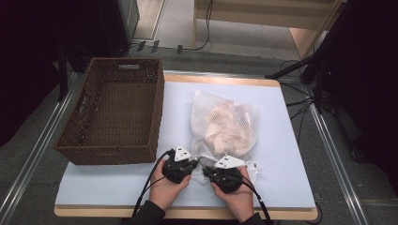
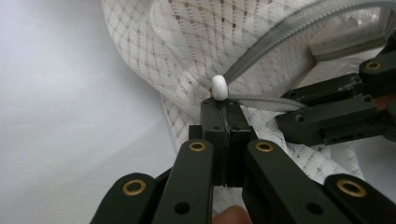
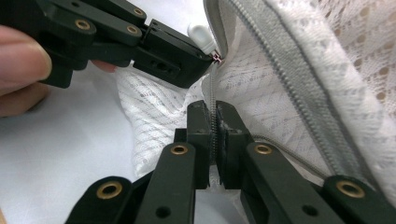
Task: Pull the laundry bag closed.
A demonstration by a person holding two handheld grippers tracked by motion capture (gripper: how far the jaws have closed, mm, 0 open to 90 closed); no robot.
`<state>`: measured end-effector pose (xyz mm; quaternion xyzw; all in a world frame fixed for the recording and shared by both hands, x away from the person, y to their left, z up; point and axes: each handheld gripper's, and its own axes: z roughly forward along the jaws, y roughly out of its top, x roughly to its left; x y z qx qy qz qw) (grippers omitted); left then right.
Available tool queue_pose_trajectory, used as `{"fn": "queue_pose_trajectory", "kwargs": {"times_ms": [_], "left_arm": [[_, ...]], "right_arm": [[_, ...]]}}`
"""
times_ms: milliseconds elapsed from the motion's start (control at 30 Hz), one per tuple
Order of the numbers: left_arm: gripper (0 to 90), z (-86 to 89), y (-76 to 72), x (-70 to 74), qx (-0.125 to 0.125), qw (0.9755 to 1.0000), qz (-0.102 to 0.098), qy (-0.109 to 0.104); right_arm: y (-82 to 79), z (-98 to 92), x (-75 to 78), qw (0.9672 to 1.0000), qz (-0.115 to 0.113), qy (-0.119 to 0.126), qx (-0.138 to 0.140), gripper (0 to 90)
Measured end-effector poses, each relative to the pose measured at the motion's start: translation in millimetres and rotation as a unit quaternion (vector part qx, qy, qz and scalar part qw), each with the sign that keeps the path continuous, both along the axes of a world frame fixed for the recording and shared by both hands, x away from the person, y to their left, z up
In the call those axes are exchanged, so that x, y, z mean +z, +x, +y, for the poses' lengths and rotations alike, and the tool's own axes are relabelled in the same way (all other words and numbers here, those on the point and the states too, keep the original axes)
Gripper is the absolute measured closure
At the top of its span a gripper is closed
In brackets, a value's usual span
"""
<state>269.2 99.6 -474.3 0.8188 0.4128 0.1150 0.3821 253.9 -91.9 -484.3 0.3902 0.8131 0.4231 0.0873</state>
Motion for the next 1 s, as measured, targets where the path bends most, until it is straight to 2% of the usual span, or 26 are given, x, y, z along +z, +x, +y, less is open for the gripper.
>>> {"fn": "queue_pose_trajectory", "kwargs": {"times_ms": [33, 167, 233, 367, 433, 500, 600, 667, 700, 733, 767, 800, 867, 933, 967, 1000], "left_arm": [[90.0, 0.0, 0.0, 0.0, 0.000, 1.0000, 0.000, 0.000], [90.0, 6.9, -6.7, 8.9, 0.005, 0.9994, -0.035, -0.004], [90.0, 11.4, -10.9, 16.5, 0.005, 0.9986, -0.052, -0.011], [90.0, 18.7, -22.2, 27.9, 0.016, 0.9955, -0.093, -0.001], [90.0, 20.5, -24.5, 30.1, 0.017, 0.9950, -0.098, -0.001], [90.0, 21.0, -27.8, 32.3, 0.013, 0.9941, -0.107, -0.011], [90.0, 20.9, -29.4, 32.5, 0.003, 0.9938, -0.107, -0.030], [90.0, 21.5, -29.6, 32.6, 0.000, 0.9939, -0.106, -0.032], [90.0, 25.8, -28.5, 32.4, 0.001, 0.9939, -0.100, -0.047], [90.0, 25.8, -28.5, 32.4, 0.001, 0.9939, -0.100, -0.047], [90.0, 34.7, -25.9, 31.3, 0.011, 0.9944, -0.081, -0.066], [90.0, 39.6, -24.6, 30.3, 0.014, 0.9947, -0.071, -0.073], [90.0, 43.2, -23.8, 29.0, 0.018, 0.9951, -0.063, -0.074], [90.0, 47.2, -20.7, 22.4, 0.021, 0.9981, -0.036, -0.045], [90.0, 46.9, -18.5, 19.0, 0.023, 0.9986, -0.025, -0.040], [90.0, 46.9, -18.5, 19.0, 0.023, 0.9986, -0.025, -0.040]], "right_arm": [[0.0, 0.0, 0.0, 1.0000, 0.000, 0.000, 0.000, 84.4], [2.8, 1.4, 1.9, 0.9999, 0.002, 0.010, 0.003, 71.5], [3.7, 4.8, 4.0, 0.9999, -0.003, 0.011, 0.007, 69.5], [4.3, 11.4, 9.4, 0.9995, -0.026, 0.019, 0.003, 68.6], [4.7, 14.8, 12.6, 0.9992, -0.036, 0.018, -0.001, 69.3], [4.4, 17.6, 14.2, 0.9989, -0.042, 0.021, -0.002, 72.6], [4.2, 22.4, 13.9, 0.9986, -0.052, 0.008, 0.004, 86.3], [4.5, 22.5, 13.5, 0.9987, -0.051, 0.005, 0.004, 88.0], [5.7, 21.1, 12.2, 0.9988, -0.049, -0.001, 0.003, 88.8], [5.7, 21.1, 12.2, 0.9988, -0.049, -0.001, 0.003, 88.8], [5.5, 17.5, 13.1, 0.9983, -0.059, 0.004, 0.004, 88.9], [5.1, 16.3, 14.1, 0.9982, -0.059, 0.007, 0.003, 88.9], [4.7, 14.0, 16.1, 0.9978, -0.065, 0.012, 0.004, 89.0], [4.0, 13.3, 16.7, 0.9975, -0.068, 0.015, 0.003, 89.0], [3.9, 13.1, 16.8, 0.9975, -0.069, 0.016, 0.004, 89.1], [3.8, 13.0, 16.9, 0.9974, -0.070, 0.017, 0.007, 89.1]]}}
